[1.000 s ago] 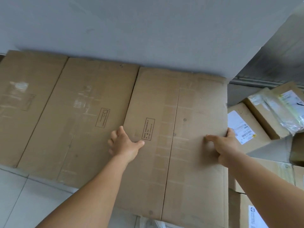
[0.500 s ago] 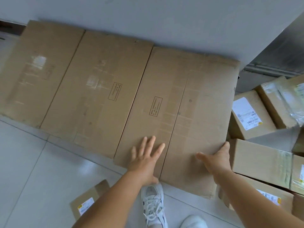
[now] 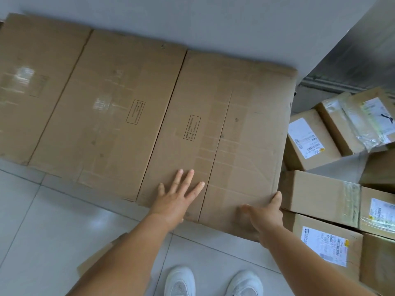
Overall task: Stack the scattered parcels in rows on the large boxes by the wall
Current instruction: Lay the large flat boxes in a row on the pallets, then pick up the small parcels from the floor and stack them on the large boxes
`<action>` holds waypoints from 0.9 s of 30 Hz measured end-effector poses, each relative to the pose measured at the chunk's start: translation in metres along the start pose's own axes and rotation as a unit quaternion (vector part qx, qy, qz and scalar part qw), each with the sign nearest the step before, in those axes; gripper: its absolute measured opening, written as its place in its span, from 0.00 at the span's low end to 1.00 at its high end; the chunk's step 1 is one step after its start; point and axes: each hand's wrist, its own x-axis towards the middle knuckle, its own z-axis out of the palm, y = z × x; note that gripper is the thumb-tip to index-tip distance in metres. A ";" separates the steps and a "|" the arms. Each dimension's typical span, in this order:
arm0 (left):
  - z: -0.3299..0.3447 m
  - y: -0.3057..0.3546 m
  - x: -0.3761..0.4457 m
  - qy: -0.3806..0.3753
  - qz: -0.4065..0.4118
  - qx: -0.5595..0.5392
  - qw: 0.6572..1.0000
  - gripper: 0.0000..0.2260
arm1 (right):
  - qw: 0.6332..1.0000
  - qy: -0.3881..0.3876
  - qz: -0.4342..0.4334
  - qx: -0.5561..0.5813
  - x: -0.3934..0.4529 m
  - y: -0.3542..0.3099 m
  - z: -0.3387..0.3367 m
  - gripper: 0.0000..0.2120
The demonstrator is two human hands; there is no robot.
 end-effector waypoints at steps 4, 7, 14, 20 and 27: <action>0.001 0.001 0.001 0.002 0.000 -0.004 1.000 0.48 | 1.000 0.010 0.009 -0.006 0.000 -0.002 0.003 0.51; -0.004 0.003 -0.001 -0.012 -0.007 -0.015 1.000 0.48 | 1.000 0.000 0.016 -0.006 -0.003 -0.003 0.002 0.52; -0.039 0.021 -0.022 0.034 -0.024 -0.118 0.992 0.37 | 0.993 0.030 -0.076 -0.088 -0.033 -0.004 -0.008 0.46; -0.085 0.072 -0.061 0.115 -0.029 -0.223 0.968 0.34 | 0.974 0.091 -0.146 -0.148 -0.086 -0.012 -0.054 0.40; -0.131 0.133 -0.090 0.126 0.042 -0.226 0.965 0.34 | 0.976 0.156 -0.113 -0.099 -0.130 0.009 -0.128 0.40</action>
